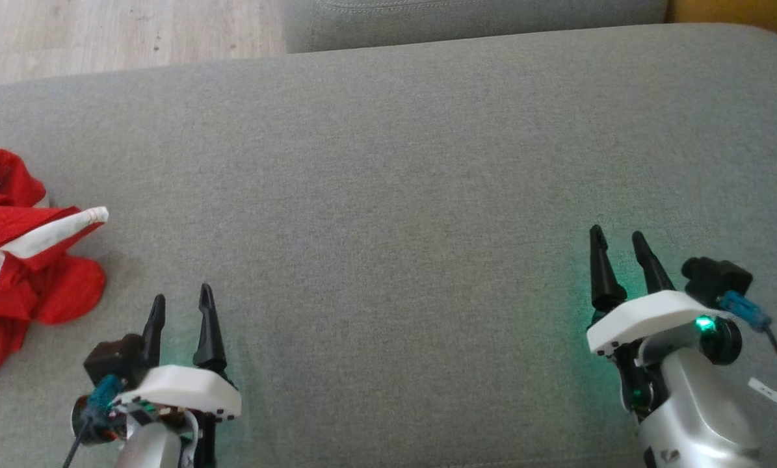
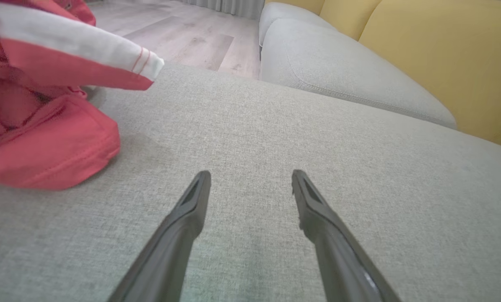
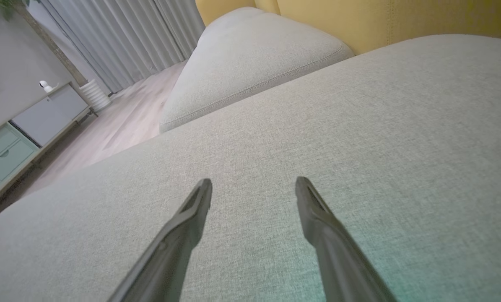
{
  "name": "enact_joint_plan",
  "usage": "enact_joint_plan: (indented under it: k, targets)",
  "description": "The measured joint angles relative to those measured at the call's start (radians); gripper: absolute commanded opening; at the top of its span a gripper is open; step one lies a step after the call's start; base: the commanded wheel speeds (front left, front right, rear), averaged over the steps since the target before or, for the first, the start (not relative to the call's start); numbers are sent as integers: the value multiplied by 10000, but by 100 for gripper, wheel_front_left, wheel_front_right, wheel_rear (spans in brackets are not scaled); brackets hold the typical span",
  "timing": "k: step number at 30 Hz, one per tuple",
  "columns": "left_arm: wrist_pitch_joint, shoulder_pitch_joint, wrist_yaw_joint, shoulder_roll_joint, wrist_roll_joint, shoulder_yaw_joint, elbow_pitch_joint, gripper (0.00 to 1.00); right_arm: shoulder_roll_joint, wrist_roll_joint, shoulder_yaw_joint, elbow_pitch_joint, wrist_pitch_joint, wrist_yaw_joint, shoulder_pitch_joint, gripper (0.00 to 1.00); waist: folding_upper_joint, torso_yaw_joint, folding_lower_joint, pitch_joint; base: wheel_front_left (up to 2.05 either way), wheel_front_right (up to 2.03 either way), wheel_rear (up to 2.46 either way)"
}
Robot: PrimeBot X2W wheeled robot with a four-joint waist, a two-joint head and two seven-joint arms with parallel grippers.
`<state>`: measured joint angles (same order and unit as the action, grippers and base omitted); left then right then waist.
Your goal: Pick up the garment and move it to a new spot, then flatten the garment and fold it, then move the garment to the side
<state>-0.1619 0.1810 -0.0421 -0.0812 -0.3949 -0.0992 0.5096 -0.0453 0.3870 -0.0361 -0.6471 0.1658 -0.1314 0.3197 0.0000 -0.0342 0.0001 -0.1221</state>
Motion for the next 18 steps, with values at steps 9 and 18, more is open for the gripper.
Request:
enact_joint_plan:
  k: [9,18]
  targets:
    - [-314,-7,245,71,943,-12,40,100,-2,-1097,-176,-104,265,0,-1,100,0,-9,-1,14,0,0,0]
    - [-602,-21,349,209,2065,12,205,100,-2,-2339,-209,-443,548,0,-1,100,0,-102,-1,-15,0,0,0]
